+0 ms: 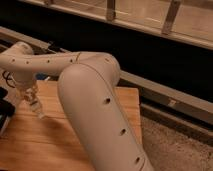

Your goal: Place the bottle in the ceramic bowl

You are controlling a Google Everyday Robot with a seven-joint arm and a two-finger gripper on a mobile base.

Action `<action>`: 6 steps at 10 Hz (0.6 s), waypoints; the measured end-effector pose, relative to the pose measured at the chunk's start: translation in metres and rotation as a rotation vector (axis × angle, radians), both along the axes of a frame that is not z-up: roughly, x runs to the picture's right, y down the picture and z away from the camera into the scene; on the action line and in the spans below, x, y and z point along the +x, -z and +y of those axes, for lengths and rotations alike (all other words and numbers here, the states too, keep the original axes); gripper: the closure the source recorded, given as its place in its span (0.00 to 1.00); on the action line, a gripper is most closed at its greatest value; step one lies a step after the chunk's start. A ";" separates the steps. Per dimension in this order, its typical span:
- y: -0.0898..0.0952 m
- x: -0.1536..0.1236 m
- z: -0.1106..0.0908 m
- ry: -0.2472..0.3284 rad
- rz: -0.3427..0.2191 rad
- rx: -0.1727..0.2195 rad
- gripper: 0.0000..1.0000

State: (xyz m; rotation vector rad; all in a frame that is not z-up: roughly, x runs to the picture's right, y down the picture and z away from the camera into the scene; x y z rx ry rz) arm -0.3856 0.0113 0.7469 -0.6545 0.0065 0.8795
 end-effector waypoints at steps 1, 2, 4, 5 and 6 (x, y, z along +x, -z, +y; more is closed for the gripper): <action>0.001 0.012 -0.007 -0.010 0.017 0.008 1.00; 0.004 0.030 -0.011 -0.023 0.038 0.016 1.00; 0.013 0.081 -0.014 -0.062 0.087 0.040 1.00; 0.021 0.111 -0.011 -0.087 0.118 0.052 1.00; 0.029 0.132 -0.005 -0.115 0.138 0.055 1.00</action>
